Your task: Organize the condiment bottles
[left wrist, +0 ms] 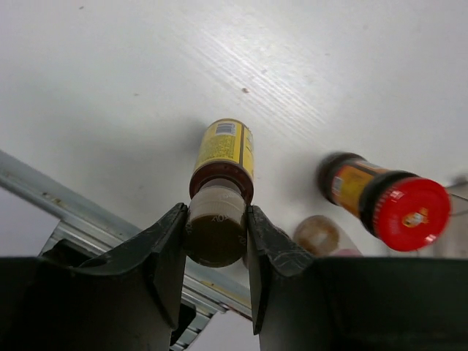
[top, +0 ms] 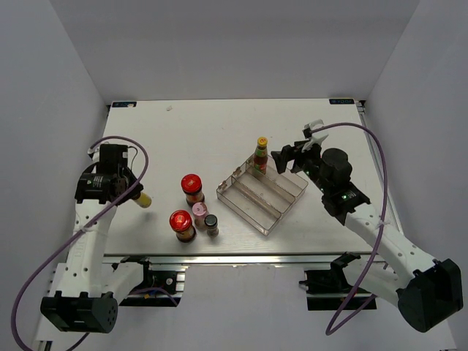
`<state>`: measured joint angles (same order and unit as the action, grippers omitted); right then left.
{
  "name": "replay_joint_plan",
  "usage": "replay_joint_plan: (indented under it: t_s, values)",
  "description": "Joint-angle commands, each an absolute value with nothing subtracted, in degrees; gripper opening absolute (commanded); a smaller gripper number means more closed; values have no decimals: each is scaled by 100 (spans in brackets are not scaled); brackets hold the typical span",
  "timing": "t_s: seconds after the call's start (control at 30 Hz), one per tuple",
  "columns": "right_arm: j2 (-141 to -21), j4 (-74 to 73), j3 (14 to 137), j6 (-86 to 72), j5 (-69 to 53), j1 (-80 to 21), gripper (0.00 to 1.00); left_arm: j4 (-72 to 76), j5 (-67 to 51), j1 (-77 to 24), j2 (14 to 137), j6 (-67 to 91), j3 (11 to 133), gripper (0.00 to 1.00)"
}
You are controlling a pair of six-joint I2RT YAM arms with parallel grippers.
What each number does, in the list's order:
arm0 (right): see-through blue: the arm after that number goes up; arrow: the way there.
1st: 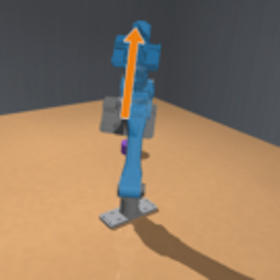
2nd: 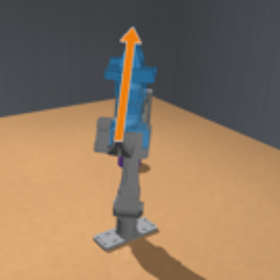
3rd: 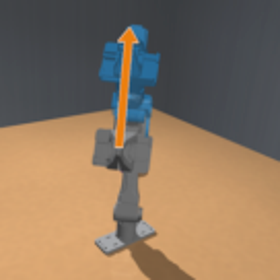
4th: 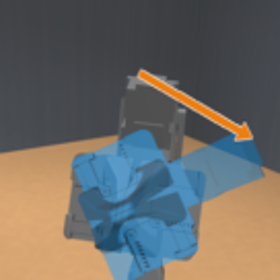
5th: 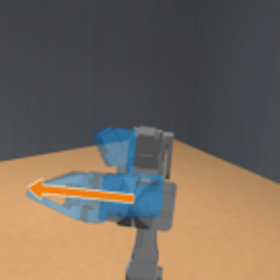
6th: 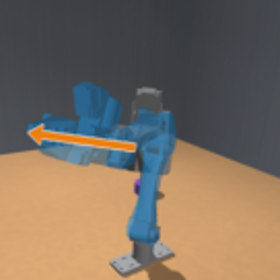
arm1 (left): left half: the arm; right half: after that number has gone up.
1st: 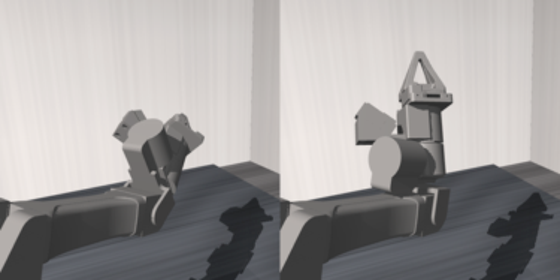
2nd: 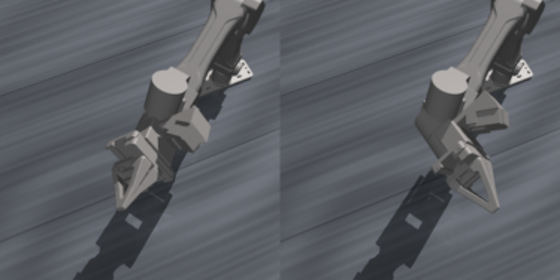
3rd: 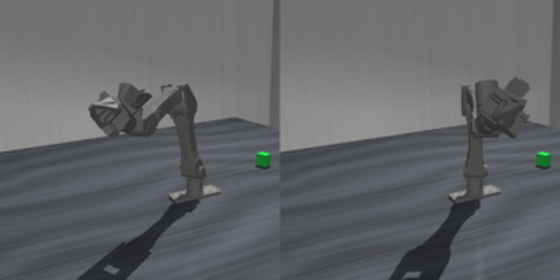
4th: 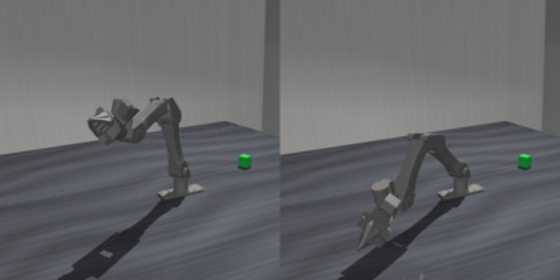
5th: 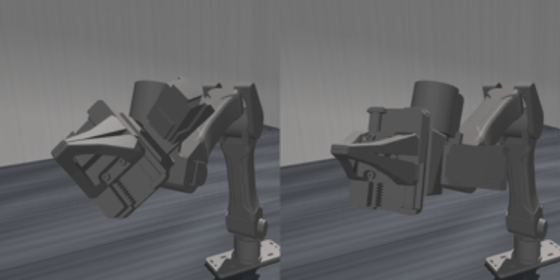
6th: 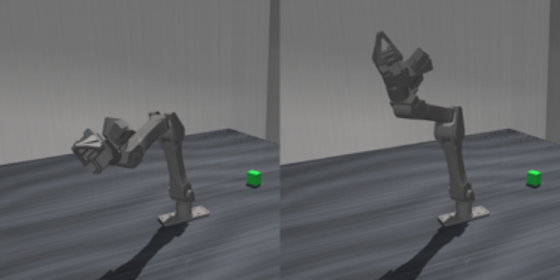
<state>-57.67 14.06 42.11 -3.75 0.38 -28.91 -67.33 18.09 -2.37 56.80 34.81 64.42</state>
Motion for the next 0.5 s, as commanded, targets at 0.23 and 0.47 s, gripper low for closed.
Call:
replay_joint_plan:
  t_s: [0.23,0.47]
  values:
    - [-5414,1986,3937,-958,1766,-2892,89,-5696,423,-228,5528,3252,7760,0]
    - [-5388,1881,3981,-1028,2214,-2865,89,-4686,-623,-246,5756,3428,8094,0]
